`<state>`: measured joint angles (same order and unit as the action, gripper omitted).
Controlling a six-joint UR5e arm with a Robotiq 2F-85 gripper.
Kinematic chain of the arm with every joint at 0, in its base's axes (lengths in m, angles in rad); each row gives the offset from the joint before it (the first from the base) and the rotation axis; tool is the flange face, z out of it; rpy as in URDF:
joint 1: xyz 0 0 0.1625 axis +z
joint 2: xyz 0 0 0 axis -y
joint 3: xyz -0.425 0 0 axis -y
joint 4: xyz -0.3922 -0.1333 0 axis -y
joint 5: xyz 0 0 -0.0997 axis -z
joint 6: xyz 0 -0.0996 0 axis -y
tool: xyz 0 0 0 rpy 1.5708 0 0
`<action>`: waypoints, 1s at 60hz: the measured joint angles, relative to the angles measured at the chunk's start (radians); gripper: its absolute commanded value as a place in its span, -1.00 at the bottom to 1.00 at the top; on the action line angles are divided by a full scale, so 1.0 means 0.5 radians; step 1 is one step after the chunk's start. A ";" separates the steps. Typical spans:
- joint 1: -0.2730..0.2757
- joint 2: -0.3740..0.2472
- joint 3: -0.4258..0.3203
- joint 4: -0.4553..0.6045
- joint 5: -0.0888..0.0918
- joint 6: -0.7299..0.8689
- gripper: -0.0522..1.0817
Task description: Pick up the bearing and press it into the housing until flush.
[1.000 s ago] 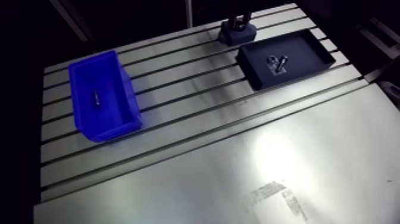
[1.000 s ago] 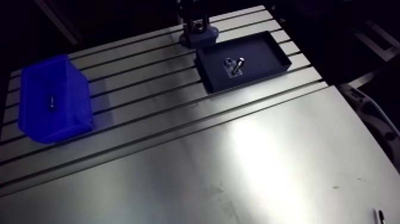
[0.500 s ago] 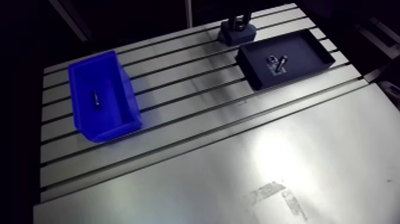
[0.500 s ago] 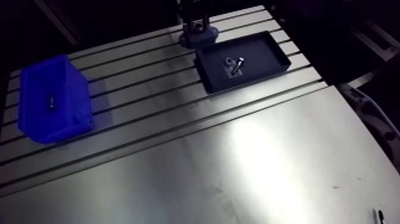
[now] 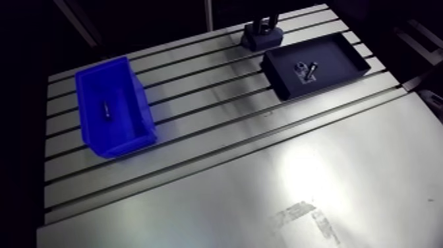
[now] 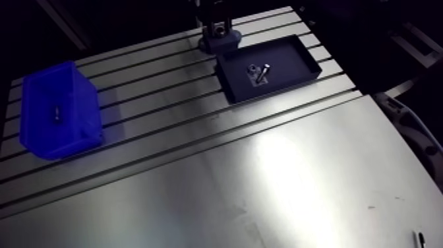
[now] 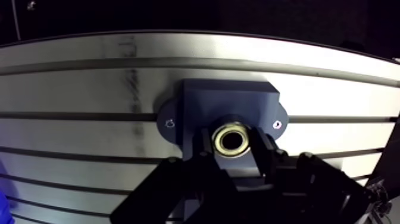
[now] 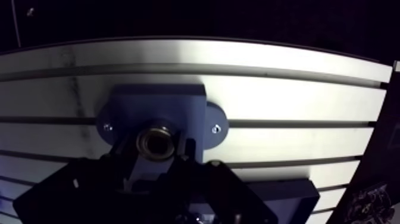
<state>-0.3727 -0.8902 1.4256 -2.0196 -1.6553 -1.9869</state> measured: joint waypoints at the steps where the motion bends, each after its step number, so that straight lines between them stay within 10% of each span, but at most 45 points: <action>1: 0.000 0.000 0.001 0.000 0.000 -0.001 0.26; 43: 0.000 -0.001 0.009 -0.001 0.001 -0.004 0.24; 47: 0.000 -0.002 0.010 -0.001 0.002 -0.004 -0.23; 48: 0.000 -0.002 0.010 -0.001 0.003 -0.004 -0.81; 60: -0.002 -0.016 0.015 0.000 0.017 -0.007 -0.90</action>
<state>-0.3735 -0.8984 1.4331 -2.0195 -1.6470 -1.9904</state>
